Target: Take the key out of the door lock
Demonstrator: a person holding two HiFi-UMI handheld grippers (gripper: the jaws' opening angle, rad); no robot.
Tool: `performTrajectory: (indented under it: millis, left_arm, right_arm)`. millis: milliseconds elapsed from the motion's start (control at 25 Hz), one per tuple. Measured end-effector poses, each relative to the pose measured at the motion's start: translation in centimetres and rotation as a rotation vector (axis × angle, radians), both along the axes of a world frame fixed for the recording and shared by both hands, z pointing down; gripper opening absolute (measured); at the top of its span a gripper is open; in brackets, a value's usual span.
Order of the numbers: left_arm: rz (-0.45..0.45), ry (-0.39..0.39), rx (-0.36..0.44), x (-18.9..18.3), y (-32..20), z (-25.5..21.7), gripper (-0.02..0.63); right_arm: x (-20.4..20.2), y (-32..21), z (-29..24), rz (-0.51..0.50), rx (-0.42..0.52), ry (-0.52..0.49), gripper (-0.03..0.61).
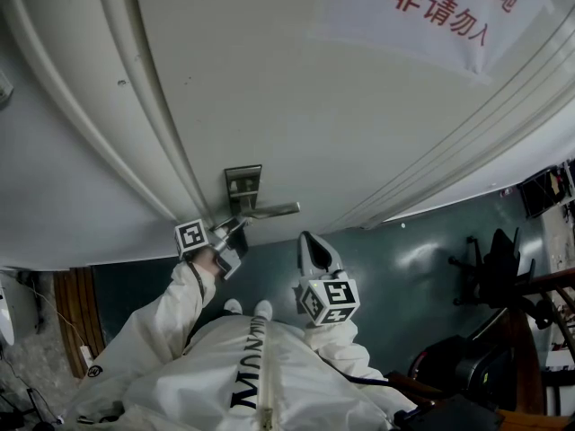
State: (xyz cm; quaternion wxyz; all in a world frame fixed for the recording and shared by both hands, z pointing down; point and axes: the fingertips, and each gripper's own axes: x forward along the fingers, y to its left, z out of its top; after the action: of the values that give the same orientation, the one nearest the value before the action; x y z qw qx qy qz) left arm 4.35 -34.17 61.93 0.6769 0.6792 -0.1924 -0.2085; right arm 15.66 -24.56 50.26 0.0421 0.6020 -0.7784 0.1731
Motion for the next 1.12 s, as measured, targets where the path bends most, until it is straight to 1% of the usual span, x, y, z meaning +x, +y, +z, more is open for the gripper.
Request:
performTrajectory:
  millis: [200, 400, 480, 640, 720, 800, 880, 960, 1040, 1120]
  left_arm:
    - [0.004, 0.041, -0.002, 0.4, 0.2, -1.1, 0.026]
    - [0.023, -0.027, -0.012, -0.1, 0.2, 0.4, 0.024]
    - [0.026, -0.026, -0.018, 0.0, 0.3, 0.3, 0.023]
    - [0.011, 0.003, 0.003, 0.1, 0.0, -0.3, 0.021]
    - [0.017, -0.002, 0.011, 0.2, 0.0, -0.2, 0.021]
    - [0.048, -0.007, 0.015, 0.4, 0.8, -0.1, 0.021]
    - [0.07, 0.039, 0.012, 0.9, 2.4, -1.1, 0.021]
    - [0.055, 0.052, -0.009, 0.7, 3.6, -0.9, 0.021]
    - [0.039, 0.038, -0.032, 0.4, 4.4, 0.2, 0.021]
    - [0.036, 0.031, -0.035, 0.1, 4.9, 0.6, 0.021]
  right_arm:
    - [0.0, 0.1, 0.0, 0.002, -0.003, -0.003, 0.0]
    - [-0.2, 0.1, 0.3, 0.002, -0.008, -0.008, 0.0]
    - [-0.2, 0.1, 0.4, 0.002, -0.012, -0.01, 0.0]
    - [-0.2, 0.3, 0.5, 0.002, -0.014, -0.01, 0.0]
    - [-0.2, 0.4, 0.5, 0.003, -0.015, -0.008, 0.0]
    - [-0.2, 0.5, 0.5, 0.004, -0.015, -0.01, 0.0]
    - [0.0, 0.5, 0.5, 0.008, -0.014, -0.011, 0.0]
    - [0.2, 0.5, 0.4, 0.012, -0.013, -0.012, 0.0]
    - [0.2, 0.5, 0.4, 0.012, -0.012, -0.014, 0.0]
    - [0.1, 0.7, 0.5, 0.009, -0.015, -0.016, 0.0]
